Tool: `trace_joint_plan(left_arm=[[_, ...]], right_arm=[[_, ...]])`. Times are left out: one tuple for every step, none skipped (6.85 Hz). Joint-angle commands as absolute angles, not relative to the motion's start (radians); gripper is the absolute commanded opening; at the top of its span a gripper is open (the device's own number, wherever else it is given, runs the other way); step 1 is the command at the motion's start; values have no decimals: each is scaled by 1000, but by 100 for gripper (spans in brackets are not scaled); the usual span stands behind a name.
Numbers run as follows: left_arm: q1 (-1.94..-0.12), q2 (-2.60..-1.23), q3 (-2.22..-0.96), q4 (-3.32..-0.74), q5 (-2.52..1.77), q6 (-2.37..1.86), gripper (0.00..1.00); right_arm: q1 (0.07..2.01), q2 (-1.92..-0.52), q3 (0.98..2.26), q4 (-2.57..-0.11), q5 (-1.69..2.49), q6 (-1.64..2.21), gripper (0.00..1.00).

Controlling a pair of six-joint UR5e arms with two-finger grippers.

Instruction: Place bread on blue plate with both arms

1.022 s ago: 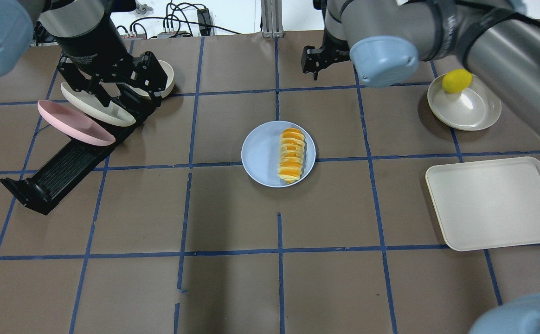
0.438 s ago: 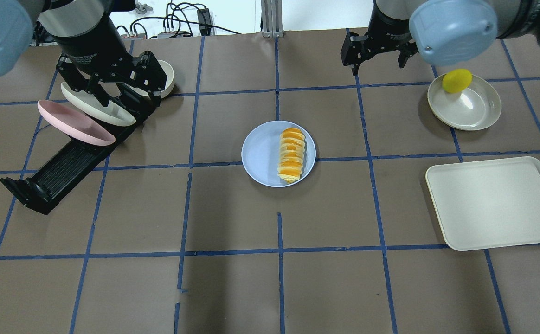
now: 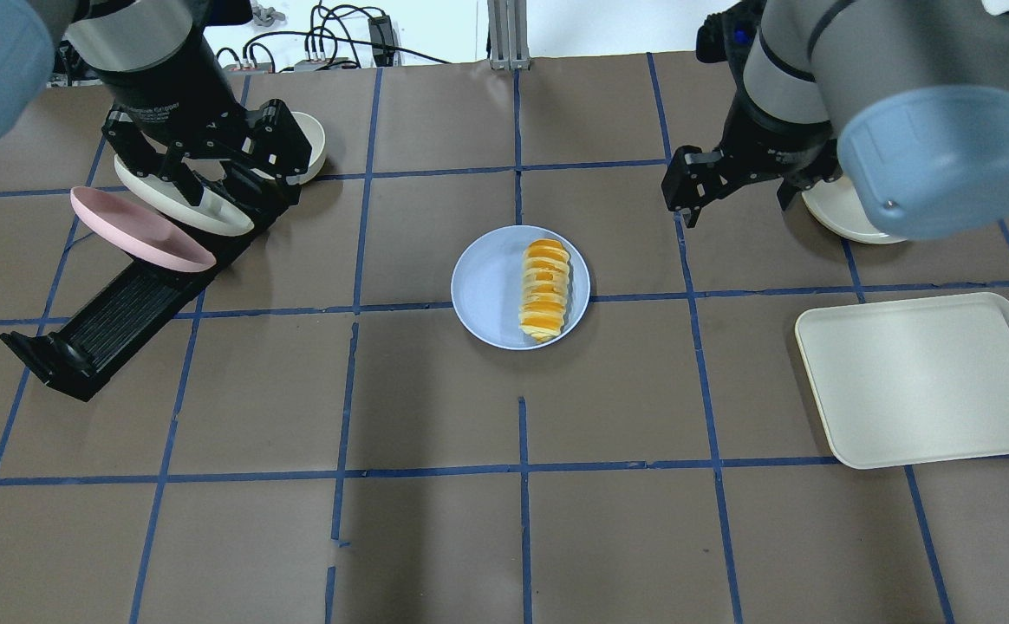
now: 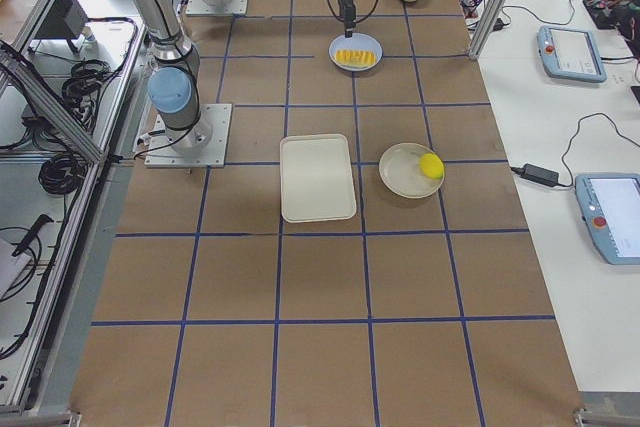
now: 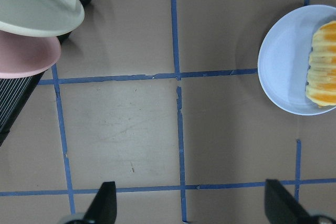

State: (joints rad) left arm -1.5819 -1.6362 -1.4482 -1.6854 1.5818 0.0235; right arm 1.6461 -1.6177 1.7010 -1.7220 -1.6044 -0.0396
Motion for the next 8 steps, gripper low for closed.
trace_joint_plan(left_arm=[[-1582,-1637,-1437,-1703,1582,23,100],[-1582,-1637,-1439,-1703,1582,23,100],[-1580,-1635,-1442,-1703,1580,25,100],[-1580,-1637,-1440,-1701,1578,23,100],[-1582,-1635,-1445,-1701,1578,23,100],[-1583,-1635,-1445,-1697,1577,25,100],[-1583,-1635,-1442,-1697,1580,25,100],[-1583,-1635,-1442,-1697,1585,25,100]], right_arm=[[1634,-1670,1723,-1672,-1575,21,100],[1619,-1671,1709,-1642,-1575,61,100],[1597,-1669,1689,-1594,-1581,60,100],[1586,-1675,1666,-1571,-1577,57,100],[1588,-1661,1625,-1557,-1574,57,100],[1589,-1645,1583,-1502,-1548,58,100],[1595,-1622,1553,-1494,-1534,60,100],[1595,-1612,1537,-1480,-1537,60,100]])
